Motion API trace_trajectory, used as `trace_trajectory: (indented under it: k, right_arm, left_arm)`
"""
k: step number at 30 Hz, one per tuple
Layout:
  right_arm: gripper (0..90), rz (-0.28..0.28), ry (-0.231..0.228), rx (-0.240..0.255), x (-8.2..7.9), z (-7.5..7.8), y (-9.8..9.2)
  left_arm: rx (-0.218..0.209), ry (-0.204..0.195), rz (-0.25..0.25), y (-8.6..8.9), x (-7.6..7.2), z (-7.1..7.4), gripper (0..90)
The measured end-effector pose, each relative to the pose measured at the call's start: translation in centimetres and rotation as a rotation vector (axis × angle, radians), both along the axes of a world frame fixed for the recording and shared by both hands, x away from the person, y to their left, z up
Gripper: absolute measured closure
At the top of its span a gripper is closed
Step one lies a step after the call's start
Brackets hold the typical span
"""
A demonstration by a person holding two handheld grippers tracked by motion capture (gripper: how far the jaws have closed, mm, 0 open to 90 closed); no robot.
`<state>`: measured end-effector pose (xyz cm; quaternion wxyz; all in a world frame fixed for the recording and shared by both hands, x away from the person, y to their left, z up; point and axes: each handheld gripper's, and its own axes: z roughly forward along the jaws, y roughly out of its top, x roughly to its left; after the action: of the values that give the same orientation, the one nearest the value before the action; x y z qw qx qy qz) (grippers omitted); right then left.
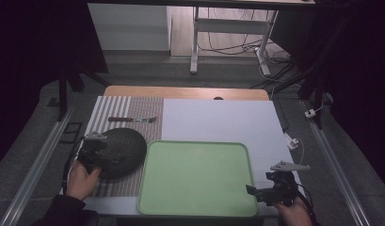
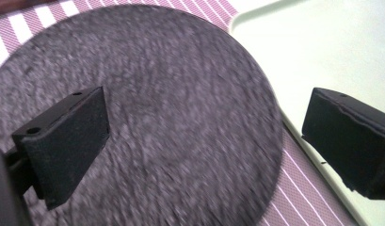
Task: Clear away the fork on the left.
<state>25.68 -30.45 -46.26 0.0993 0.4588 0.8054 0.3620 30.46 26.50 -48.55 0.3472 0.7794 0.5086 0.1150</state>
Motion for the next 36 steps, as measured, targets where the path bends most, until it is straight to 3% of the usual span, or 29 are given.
trace_trajectory:
  k: [7,13,29,36]
  right_arm:
    - [0.5,-0.001,0.002,0.001,0.0,0.0,0.0]
    - [0.5,0.0,0.002,0.003,0.0,0.0,0.0]
    - [0.5,-0.003,0.011,0.004,0.1,0.0,0.0]
    - [0.5,-0.004,0.012,0.01,0.1,-0.1,-0.1]
  left_arm:
    - [0.025,0.013,0.014,0.2,2.4,-0.1,0.0]
    - [0.03,-0.003,0.034,0.8,4.5,-0.3,0.0]
    - [0.039,-0.002,0.048,1.9,9.5,-1.5,0.0]
    - [0.042,0.019,0.064,2.4,11.5,-2.2,0.0]
